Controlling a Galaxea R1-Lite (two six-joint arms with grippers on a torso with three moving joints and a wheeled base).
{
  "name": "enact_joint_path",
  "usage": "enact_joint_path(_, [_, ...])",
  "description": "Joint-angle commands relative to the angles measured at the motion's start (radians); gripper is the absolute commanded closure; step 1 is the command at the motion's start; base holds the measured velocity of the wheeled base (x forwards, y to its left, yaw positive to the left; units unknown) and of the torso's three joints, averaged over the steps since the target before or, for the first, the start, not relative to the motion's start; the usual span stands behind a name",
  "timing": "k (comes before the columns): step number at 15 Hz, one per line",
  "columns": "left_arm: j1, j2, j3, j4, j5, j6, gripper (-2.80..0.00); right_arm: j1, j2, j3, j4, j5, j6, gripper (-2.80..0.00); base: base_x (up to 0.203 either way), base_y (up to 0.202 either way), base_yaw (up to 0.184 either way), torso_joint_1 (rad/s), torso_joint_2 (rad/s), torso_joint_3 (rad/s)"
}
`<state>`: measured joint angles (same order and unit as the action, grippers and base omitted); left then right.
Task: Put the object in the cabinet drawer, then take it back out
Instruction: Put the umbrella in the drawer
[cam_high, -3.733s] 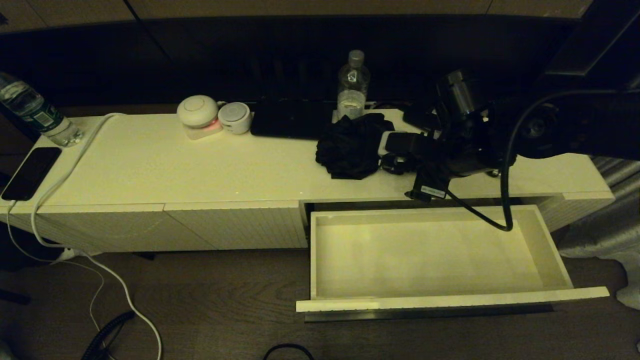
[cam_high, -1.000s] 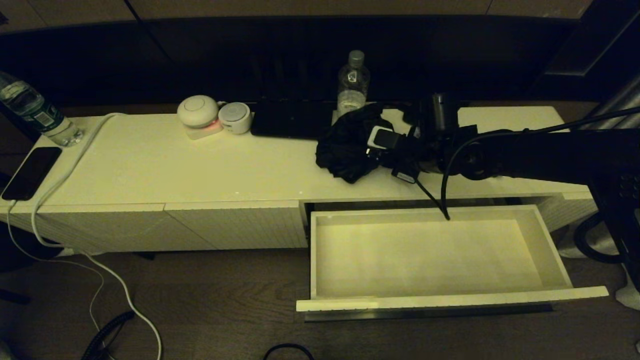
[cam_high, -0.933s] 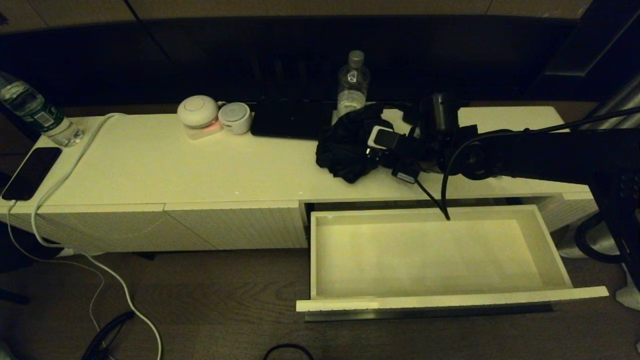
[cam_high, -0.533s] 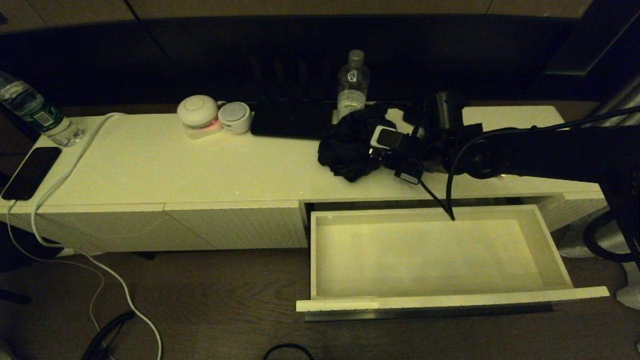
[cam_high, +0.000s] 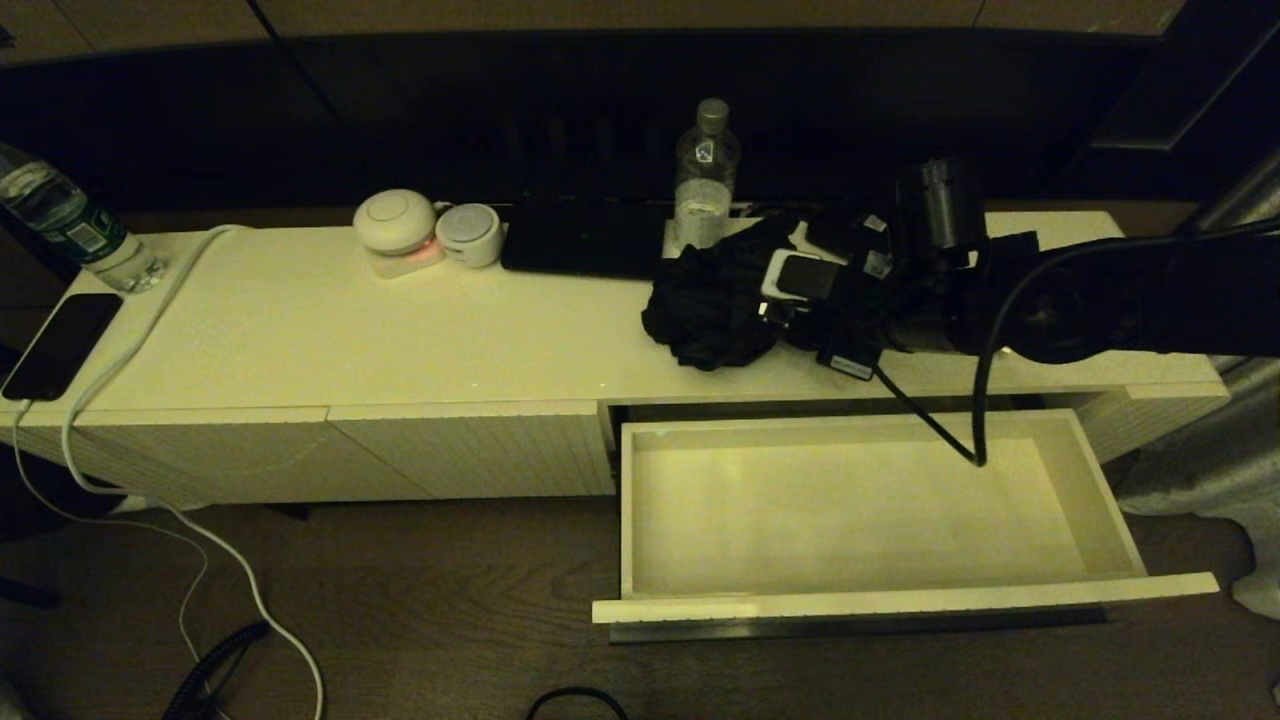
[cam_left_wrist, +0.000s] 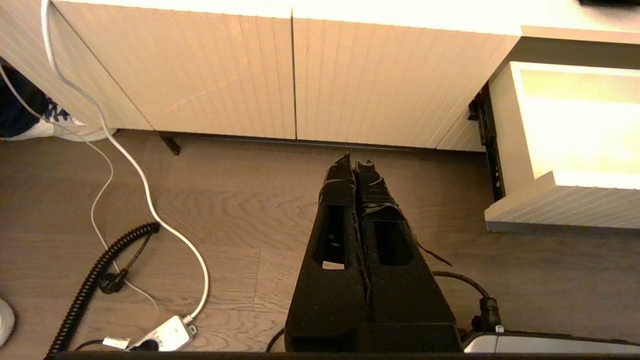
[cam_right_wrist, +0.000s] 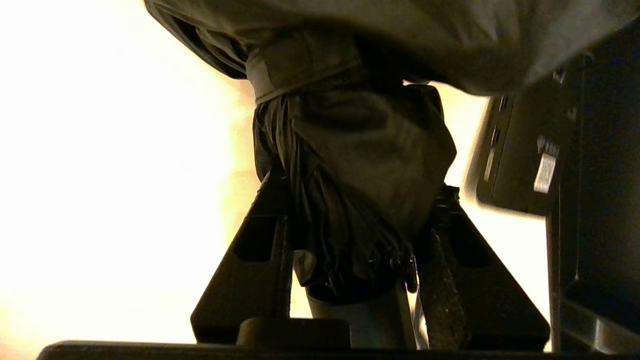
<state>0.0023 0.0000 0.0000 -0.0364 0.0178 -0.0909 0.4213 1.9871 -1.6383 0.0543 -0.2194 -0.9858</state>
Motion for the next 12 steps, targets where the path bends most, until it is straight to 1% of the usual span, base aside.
enact_joint_path(1, [0.001,-0.002,0.0,0.0,0.001,-0.001,0.0,0.008,-0.147,0.127,-0.001,-0.001,-0.008,0.0,0.0,0.0,0.0,0.0,0.0,0.0])
enact_joint_path(4, [0.001,-0.002,0.0,0.0,0.001,-0.001,0.0,0.037,-0.281,0.258,0.001,0.001,-0.01,0.0,0.0,0.0,0.0,0.0,0.0,0.0])
enact_joint_path(7, [0.001,-0.002,0.0,0.0,0.001,-0.001,0.0,0.063,-0.398,0.348,0.008,0.002,-0.009,0.0,0.0,0.0,0.0,0.0,0.0,0.0])
enact_joint_path(10, [0.001,-0.002,0.0,0.0,0.001,-0.001,0.0,0.093,-0.512,0.472,0.016,0.001,-0.008,0.0,0.0,0.0,0.0,0.0,0.0,0.0])
enact_joint_path(12, [0.001,-0.002,0.0,0.0,0.001,-0.001,0.0,0.131,-0.561,0.527,0.017,-0.001,-0.001,0.0,0.0,0.0,0.0,0.0,0.0,0.0])
